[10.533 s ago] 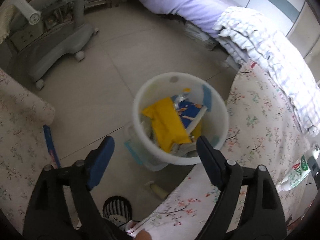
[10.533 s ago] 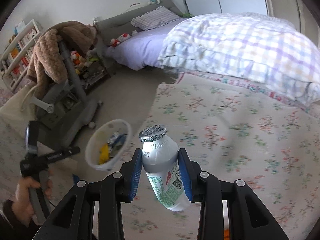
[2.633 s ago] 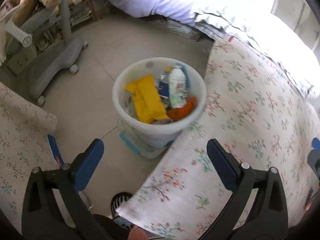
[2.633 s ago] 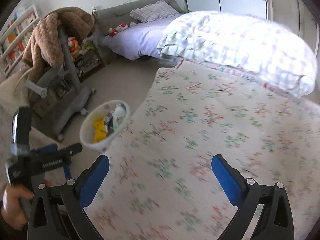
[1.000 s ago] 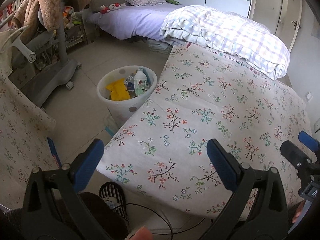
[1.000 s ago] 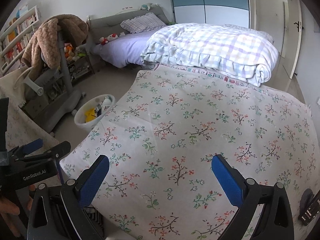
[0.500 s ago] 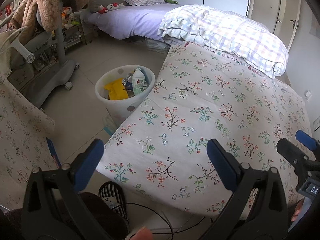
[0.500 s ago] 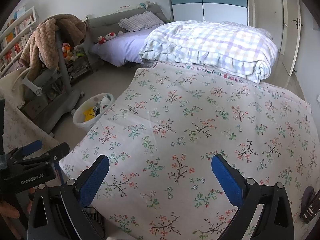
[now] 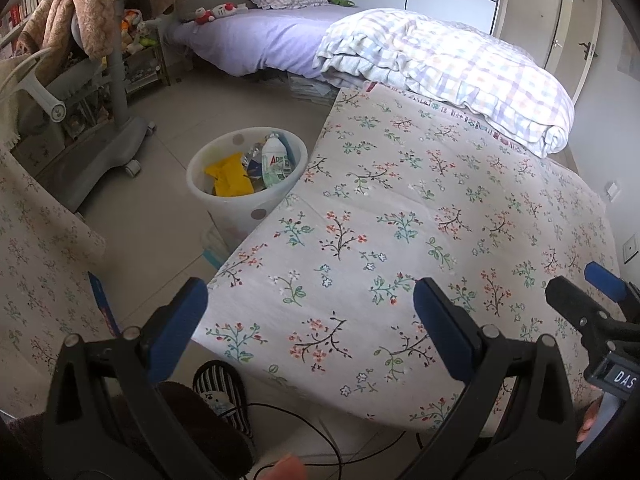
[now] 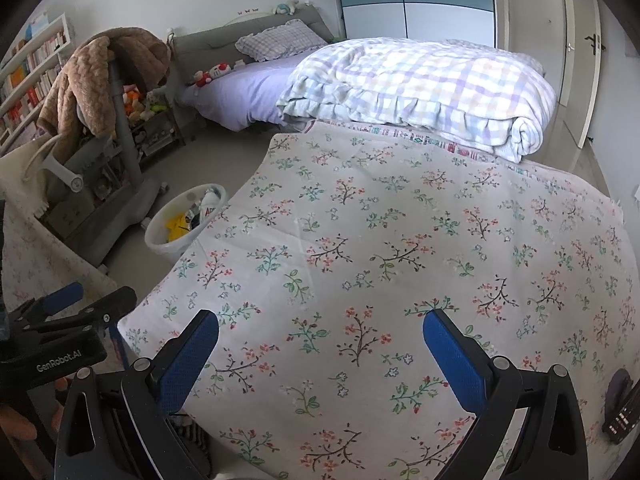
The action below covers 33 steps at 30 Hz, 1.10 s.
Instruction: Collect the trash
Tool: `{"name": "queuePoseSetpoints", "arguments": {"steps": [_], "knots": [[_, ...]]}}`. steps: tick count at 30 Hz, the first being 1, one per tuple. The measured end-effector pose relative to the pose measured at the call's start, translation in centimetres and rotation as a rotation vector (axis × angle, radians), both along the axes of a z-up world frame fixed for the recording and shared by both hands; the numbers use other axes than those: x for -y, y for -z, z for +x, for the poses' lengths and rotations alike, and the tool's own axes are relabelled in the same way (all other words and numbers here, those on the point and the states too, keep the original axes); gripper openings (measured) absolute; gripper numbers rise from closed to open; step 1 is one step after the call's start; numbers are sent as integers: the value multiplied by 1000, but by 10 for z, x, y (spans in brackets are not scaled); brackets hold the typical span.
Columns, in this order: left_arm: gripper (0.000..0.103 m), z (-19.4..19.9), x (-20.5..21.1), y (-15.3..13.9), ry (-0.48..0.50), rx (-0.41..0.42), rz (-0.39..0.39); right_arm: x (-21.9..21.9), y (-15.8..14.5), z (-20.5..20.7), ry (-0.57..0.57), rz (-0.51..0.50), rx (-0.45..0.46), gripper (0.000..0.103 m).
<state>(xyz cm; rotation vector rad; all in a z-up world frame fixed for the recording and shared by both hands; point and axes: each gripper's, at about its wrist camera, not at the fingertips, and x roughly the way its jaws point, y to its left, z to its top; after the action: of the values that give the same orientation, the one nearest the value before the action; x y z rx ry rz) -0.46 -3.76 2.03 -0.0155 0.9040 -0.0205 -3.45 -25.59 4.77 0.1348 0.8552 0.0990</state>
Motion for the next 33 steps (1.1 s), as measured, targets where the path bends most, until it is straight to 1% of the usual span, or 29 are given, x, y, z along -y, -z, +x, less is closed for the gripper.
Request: {"name": "queuePoseSetpoints", "arguments": {"steps": [33], "knots": [[102,2,-1,1,4,0,4,2,1,-1,13,7,-8,103]]}}
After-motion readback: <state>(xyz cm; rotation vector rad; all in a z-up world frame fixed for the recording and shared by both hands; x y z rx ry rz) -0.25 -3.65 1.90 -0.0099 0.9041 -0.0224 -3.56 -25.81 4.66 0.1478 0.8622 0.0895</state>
